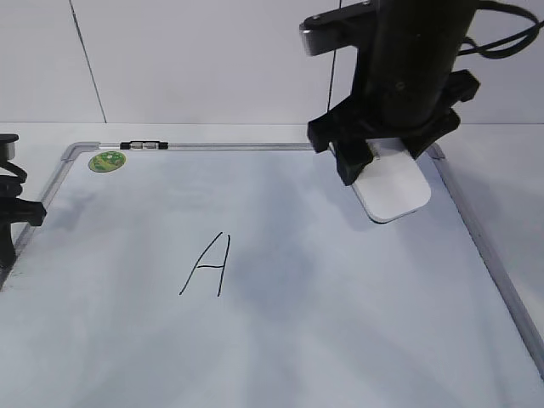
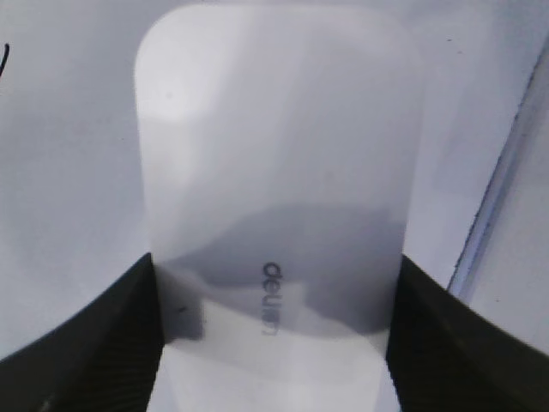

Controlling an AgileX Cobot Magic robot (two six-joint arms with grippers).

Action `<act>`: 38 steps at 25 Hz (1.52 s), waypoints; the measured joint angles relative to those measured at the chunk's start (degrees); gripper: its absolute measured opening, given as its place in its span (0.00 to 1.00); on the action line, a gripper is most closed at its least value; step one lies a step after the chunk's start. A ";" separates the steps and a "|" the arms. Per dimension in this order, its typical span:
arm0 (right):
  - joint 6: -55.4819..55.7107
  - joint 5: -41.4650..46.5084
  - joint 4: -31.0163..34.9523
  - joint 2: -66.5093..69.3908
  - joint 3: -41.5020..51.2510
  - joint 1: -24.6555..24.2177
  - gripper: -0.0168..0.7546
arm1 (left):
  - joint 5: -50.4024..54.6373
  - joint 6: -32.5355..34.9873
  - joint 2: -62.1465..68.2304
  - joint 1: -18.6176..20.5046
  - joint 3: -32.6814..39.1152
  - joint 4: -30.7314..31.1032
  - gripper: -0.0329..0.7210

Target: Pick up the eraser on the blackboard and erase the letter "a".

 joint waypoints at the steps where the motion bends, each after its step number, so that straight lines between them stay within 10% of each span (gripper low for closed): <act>1: 0.13 -0.01 -0.09 -0.62 0.00 -0.91 0.75 | 0.00 0.00 0.00 0.00 0.00 0.00 0.06; 25: -0.28 0.81 2.04 -5.22 0.00 -21.51 0.75 | 0.00 0.10 0.00 0.00 0.00 -0.69 0.06; 38: -4.64 0.81 7.40 4.34 0.00 -22.59 0.75 | -0.11 0.10 0.00 0.00 0.00 -0.69 0.06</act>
